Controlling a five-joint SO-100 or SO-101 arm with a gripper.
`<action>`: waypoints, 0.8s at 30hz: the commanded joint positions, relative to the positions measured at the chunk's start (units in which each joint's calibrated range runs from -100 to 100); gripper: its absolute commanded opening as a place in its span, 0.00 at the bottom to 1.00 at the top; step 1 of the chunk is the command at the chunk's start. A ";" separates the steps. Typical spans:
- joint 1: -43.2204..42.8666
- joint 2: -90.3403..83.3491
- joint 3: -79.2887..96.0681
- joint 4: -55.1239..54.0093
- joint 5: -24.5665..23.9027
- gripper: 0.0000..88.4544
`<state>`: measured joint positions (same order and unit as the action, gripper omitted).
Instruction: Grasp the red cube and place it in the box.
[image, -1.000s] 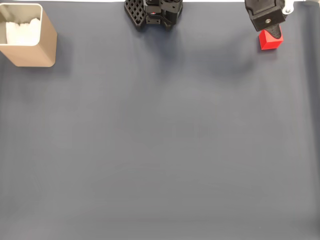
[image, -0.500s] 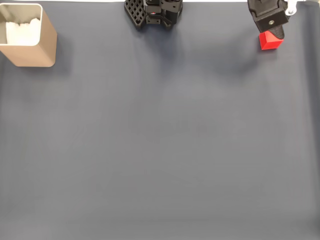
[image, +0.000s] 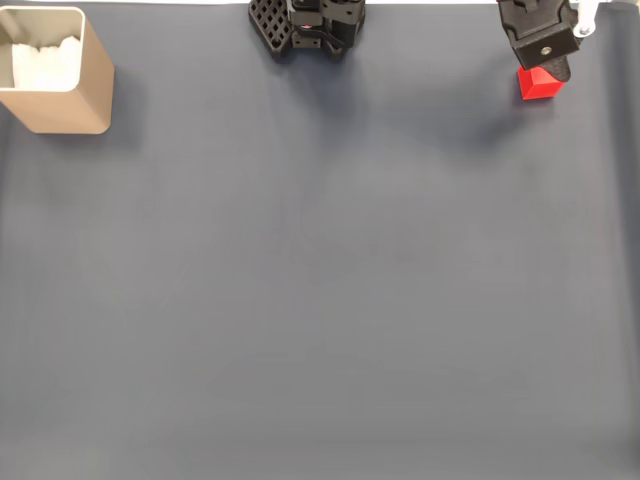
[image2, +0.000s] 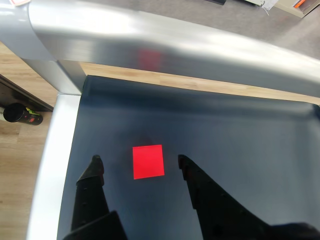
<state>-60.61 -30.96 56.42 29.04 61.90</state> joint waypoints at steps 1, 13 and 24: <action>-0.61 0.98 -0.49 -1.74 -0.59 0.39; -0.61 3.75 1.15 -4.45 -1.07 0.40; -1.04 3.14 4.26 -6.25 -2.20 0.40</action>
<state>-61.05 -26.96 61.21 24.11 60.20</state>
